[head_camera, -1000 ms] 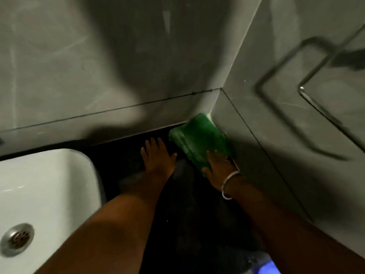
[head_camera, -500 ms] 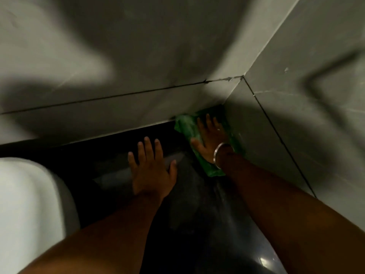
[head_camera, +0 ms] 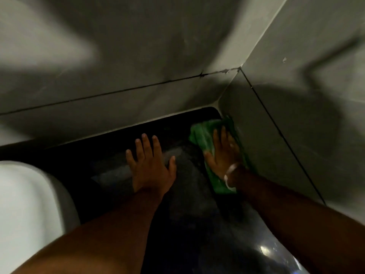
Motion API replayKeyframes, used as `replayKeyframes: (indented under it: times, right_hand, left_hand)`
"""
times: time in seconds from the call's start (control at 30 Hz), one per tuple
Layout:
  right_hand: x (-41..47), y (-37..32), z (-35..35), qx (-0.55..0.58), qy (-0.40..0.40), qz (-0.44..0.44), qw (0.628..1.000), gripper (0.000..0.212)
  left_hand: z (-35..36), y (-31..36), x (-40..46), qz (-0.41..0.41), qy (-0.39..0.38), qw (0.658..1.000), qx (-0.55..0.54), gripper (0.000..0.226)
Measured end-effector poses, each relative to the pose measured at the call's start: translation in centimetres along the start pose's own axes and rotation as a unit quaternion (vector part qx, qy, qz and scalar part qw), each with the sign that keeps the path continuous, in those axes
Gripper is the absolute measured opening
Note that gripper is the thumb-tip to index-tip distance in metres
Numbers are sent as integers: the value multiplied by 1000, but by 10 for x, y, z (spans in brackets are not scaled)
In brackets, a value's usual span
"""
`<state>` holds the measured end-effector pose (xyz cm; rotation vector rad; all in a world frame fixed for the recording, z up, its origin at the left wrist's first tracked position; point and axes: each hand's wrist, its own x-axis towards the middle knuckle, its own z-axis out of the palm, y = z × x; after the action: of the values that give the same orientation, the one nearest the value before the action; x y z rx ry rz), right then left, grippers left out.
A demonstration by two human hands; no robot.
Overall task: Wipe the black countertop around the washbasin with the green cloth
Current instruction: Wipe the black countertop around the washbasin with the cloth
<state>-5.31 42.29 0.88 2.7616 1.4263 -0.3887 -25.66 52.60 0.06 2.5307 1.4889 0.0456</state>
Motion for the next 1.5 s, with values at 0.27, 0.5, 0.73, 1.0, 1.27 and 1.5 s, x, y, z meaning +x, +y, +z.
replayKeyframes:
  times: [0.27,0.5,0.73,1.0,1.27,1.5]
  right_hand:
    - [-4,-3,-2,-7,-1,-28,1000,75]
    - [-242,78,21,-2,-53,-13,999,76]
    - [-41,5,5,7,3,41,999,73]
    - [-72,1,15,-14,3,-15,1000,71]
    - [-288,90,39,-33,-13,-8,999,73]
    - [-308,-19,66,8,16,17,1000,77]
  left_hand:
    - [-1,-2,-2,-5,8,1000,3,83]
    - [-1,0,-3,-3,-3,1000,-16,83]
    - [5,-2,-1,-2,10,1000,-10,83]
    - [6,-4,-1,3,9,1000,-9,83]
    - [3,-6,-1,12,2,1000,-23,84]
    - [3,-29,-42,42,42,998,-29,77]
